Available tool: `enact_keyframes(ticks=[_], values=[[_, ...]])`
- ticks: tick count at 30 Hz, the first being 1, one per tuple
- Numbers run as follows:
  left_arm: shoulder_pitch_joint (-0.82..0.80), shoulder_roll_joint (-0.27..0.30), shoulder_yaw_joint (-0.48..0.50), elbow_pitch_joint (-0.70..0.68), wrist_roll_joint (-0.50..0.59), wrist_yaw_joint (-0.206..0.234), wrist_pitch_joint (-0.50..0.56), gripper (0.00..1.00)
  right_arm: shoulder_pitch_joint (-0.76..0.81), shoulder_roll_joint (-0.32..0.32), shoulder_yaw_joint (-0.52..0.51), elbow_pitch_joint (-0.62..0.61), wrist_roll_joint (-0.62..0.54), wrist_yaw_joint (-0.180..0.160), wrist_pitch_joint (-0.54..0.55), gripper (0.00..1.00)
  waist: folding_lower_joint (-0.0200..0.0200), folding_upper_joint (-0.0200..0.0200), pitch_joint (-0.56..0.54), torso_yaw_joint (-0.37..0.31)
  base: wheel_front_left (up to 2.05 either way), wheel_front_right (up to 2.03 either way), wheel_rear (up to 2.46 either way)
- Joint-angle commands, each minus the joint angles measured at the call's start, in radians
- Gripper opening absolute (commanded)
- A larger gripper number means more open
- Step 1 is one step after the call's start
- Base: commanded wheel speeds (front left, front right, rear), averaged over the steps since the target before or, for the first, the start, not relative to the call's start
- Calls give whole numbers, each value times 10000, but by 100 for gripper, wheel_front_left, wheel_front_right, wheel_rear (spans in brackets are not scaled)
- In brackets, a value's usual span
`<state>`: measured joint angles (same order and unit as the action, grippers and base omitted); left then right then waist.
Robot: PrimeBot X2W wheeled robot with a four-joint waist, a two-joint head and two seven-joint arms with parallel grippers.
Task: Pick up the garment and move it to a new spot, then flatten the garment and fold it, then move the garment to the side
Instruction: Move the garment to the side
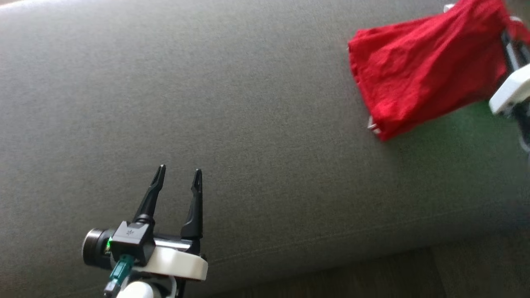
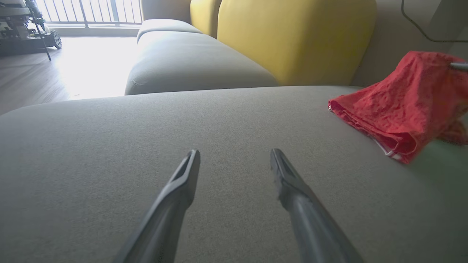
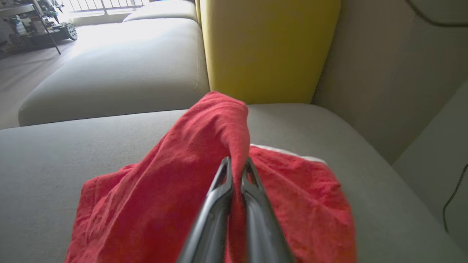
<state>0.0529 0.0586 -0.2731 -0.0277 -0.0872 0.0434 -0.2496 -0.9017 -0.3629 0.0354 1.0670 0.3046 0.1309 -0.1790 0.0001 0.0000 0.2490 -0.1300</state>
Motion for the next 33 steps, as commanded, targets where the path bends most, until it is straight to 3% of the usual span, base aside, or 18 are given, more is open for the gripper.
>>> enact_keyframes(ticks=[1,13,14,15,20,25,31,32,33], values=[[-424,10,373,-317,150,-39,-122,100,-576,-340,-71,-426,-316,-2,-129,0,-1,0,313,-243,0,0,0],[-801,-1,320,-308,285,-195,-122,100,-1444,-1139,-2292,-783,-2275,-2,242,0,-1,0,879,-253,0,0,0],[-822,-4,316,-293,270,-203,-122,100,-1419,-1120,-2493,-811,-2532,-2,322,15,-1,0,897,-238,0,0,0],[-845,-7,307,-270,256,-215,-122,100,-1375,-1090,-2691,-838,-2811,-2,408,100,-1,0,910,-217,0,0,0],[-957,-27,267,-128,147,-251,-122,100,-966,-705,-3744,-1293,-4229,-2,645,100,-1,0,794,-37,0,0,0],[-862,-44,314,-96,47,-179,-122,100,-285,372,-4357,-2376,-5218,-2,845,100,-1,0,421,163,0,0,0],[-590,-68,419,-162,-389,23,-122,100,959,2003,-3437,-3421,-4411,-2,867,100,-1,0,-231,432,0,0,0],[-540,-72,441,-168,-517,76,-122,100,1242,2203,-3147,-3592,-4201,-2,862,100,-1,0,-351,489,0,0,0],[-422,-78,490,-208,-956,283,-122,100,2126,2599,-2229,-4117,-3492,-2,745,100,-1,0,-710,674,0,0,0]])
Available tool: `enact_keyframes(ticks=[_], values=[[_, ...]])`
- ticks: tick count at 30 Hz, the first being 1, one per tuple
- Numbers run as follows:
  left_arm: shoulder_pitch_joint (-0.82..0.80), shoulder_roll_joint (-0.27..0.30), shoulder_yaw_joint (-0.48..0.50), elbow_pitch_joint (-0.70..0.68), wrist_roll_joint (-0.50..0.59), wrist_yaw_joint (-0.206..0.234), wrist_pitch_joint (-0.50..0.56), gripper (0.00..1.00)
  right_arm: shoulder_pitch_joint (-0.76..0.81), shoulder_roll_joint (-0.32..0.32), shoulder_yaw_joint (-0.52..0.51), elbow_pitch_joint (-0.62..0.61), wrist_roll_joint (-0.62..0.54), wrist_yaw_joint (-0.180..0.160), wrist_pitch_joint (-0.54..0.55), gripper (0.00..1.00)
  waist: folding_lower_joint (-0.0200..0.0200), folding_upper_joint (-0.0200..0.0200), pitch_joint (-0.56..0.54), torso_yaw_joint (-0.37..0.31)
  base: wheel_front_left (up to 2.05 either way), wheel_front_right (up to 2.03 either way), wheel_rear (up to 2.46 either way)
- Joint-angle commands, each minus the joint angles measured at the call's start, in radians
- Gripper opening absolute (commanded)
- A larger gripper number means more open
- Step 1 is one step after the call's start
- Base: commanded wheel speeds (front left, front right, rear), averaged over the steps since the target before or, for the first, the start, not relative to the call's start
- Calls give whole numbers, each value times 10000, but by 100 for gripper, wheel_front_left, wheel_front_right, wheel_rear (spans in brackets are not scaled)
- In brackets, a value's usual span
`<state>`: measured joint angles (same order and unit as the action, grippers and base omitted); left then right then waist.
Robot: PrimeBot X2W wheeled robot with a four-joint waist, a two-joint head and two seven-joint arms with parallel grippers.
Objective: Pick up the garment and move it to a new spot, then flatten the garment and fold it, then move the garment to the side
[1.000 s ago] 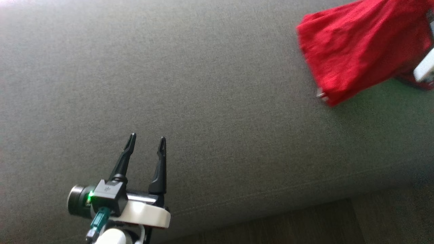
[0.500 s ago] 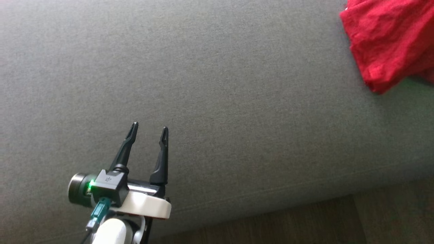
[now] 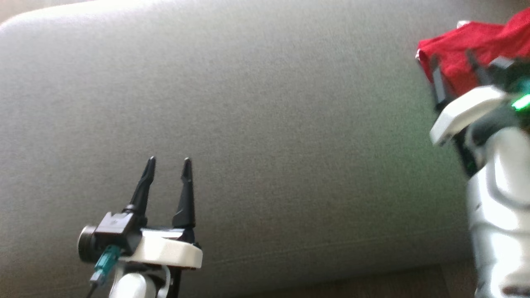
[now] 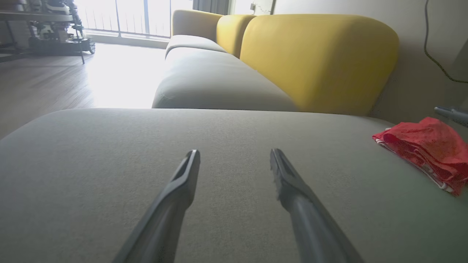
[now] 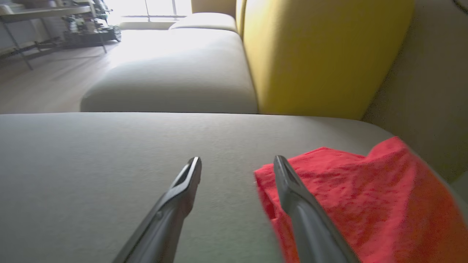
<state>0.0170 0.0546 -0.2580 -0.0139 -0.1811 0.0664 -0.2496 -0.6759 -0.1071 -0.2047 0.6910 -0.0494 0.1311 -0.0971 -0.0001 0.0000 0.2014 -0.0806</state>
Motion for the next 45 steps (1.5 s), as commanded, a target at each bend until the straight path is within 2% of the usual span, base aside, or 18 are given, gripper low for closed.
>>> enact_keyframes(ticks=[1,5,8,15,20,23,29,39,40,45], values=[[-27,-39,343,-361,-190,157,-122,100,171,151,457,-522,325,-4,-130,100,1,0,-353,244,0,0,0],[108,-41,327,-409,-710,560,-122,100,1388,435,1491,-1284,1119,-4,-647,100,1,0,-846,468,0,0,0],[278,-41,276,-500,-1018,786,-122,100,2245,526,1777,-1796,1464,-4,-1137,100,1,0,-1247,622,0,0,0],[705,-42,336,-680,-1108,994,-122,100,3889,564,1943,-2912,2237,-4,-1625,100,1,0,-1980,823,0,0,0],[1035,-42,411,-634,-1033,1068,-122,100,5384,566,1485,-4747,2404,-4,-1642,100,1,0,-2377,919,0,0,0],[1156,-42,517,-503,-888,1066,-122,100,6212,567,1440,-5258,2266,-4,-1643,100,1,0,-2525,924,0,0,0],[1388,-43,677,-278,-716,1018,-122,100,7115,567,1556,-5695,2031,-4,-1645,100,1,0,-2729,839,0,0,0],[1446,-43,743,-169,-490,995,-122,100,7454,568,1531,-5875,2042,-4,-1646,100,1,0,-2839,877,0,0,0],[1859,17,412,151,-527,1010,0,0,7611,635,1312,-5496,2061,0,-1553,0,1,0,-2842,879,0,0,0],[2082,16,397,877,-551,1005,33,0,7980,686,1366,-4725,2111,0,-1505,0,1,0,-2846,889,0,0,0]])
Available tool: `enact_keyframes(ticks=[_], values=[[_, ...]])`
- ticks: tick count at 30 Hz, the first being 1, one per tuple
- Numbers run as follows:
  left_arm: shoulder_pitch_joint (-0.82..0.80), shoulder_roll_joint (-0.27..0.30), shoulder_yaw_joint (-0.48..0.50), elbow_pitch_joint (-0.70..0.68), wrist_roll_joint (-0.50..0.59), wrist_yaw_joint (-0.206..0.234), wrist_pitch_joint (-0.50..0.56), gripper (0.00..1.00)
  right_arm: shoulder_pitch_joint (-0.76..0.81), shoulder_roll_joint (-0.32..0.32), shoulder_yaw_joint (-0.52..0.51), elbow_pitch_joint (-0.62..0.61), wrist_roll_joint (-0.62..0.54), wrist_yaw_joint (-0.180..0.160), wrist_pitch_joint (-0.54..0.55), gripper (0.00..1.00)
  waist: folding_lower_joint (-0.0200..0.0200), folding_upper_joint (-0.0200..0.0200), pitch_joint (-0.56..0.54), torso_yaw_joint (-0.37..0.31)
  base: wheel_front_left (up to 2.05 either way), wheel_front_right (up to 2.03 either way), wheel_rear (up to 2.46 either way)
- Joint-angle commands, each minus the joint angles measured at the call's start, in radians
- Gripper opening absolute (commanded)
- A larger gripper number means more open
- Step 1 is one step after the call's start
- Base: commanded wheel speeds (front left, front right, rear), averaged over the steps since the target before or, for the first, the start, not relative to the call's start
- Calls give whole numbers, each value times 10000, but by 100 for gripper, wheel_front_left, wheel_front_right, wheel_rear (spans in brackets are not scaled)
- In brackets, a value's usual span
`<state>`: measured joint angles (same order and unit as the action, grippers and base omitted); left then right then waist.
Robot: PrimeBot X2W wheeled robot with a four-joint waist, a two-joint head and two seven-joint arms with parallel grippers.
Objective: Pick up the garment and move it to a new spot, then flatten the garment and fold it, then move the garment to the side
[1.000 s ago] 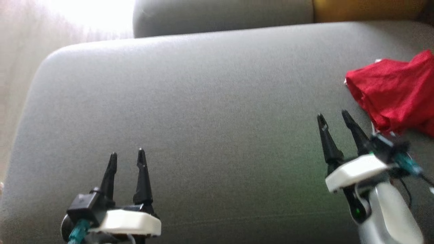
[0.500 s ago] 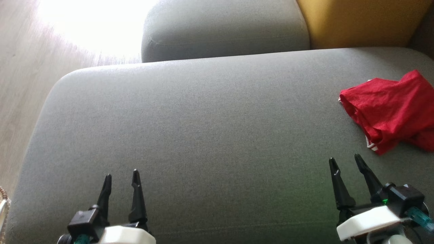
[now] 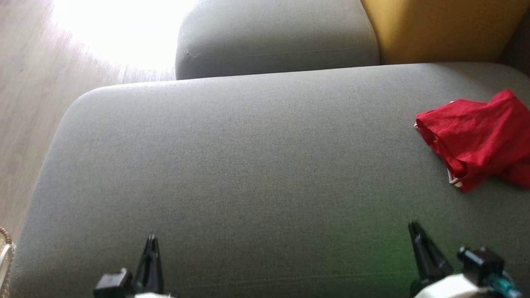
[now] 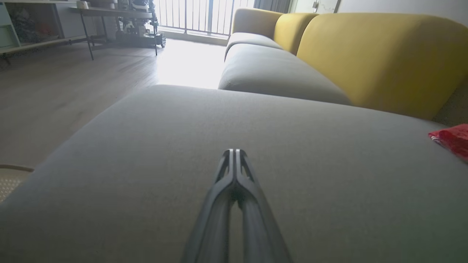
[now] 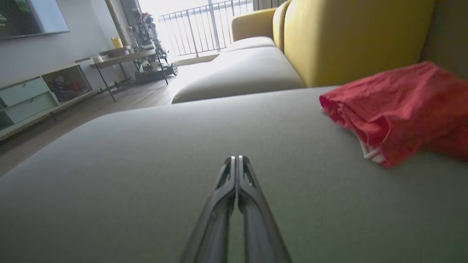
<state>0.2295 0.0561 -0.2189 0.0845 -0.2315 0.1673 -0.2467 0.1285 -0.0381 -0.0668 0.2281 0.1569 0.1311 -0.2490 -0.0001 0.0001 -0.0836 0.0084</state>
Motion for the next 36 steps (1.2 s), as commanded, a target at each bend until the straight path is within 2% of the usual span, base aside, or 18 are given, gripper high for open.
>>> enact_keyframes(ticks=[1,36], values=[[-52,5,20,-125,-162,-14,19,0,-90,-5,-22,-86,161,0,47,0,1,-1,11,-1,0,0,0],[-980,193,653,401,-4144,-843,788,0,-707,-37,-142,-25,4110,-1,1027,0,1,-1,245,-23,0,0,0]])
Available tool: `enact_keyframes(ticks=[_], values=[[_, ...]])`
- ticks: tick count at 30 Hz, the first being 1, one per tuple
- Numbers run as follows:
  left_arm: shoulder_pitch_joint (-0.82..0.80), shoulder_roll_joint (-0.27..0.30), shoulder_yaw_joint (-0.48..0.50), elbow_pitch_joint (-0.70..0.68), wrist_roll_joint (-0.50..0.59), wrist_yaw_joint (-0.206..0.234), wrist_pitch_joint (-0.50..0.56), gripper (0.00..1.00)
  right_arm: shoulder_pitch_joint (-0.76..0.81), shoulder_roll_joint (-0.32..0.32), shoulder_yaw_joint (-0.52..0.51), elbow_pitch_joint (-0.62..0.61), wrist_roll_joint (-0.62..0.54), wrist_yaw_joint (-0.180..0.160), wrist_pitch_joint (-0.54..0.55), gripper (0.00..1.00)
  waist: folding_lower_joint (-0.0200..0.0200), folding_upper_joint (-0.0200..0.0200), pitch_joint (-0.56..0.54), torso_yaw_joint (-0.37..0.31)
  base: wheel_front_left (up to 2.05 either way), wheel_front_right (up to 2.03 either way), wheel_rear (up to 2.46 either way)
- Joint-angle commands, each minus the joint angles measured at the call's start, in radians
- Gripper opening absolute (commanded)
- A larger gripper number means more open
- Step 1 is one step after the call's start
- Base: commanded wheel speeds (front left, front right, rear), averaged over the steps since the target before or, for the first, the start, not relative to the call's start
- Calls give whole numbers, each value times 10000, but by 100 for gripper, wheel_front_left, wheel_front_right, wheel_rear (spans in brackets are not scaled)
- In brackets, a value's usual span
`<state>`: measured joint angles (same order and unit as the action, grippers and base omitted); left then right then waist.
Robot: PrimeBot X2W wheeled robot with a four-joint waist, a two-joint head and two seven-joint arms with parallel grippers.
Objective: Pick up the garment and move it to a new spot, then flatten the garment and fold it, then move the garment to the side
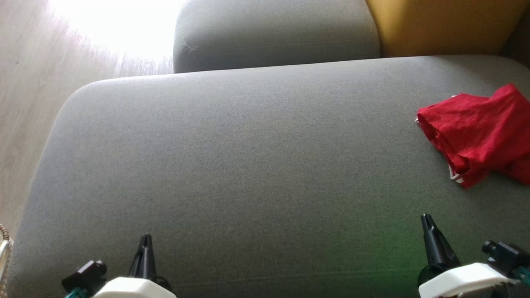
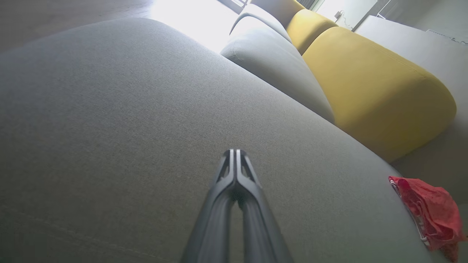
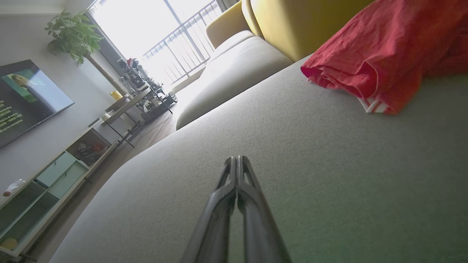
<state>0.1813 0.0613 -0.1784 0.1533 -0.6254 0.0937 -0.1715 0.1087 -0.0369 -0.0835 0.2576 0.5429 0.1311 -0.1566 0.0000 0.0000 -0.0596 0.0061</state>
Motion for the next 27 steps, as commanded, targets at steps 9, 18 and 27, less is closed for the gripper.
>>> enact_keyframes(ticks=[9,18,27], values=[[-727,167,445,-184,-1228,-321,260,0,-674,-57,-8,-302,1291,-1,363,0,0,0,68,-7,0,0,0],[-987,187,676,-56,-2359,-560,519,0,-859,-67,-45,-281,2453,-2,652,0,0,0,137,-13,0,0,0],[-1196,198,868,49,-3253,-750,732,0,-1006,-74,-74,-264,3378,-2,883,0,0,0,193,-19,0,0,0]])
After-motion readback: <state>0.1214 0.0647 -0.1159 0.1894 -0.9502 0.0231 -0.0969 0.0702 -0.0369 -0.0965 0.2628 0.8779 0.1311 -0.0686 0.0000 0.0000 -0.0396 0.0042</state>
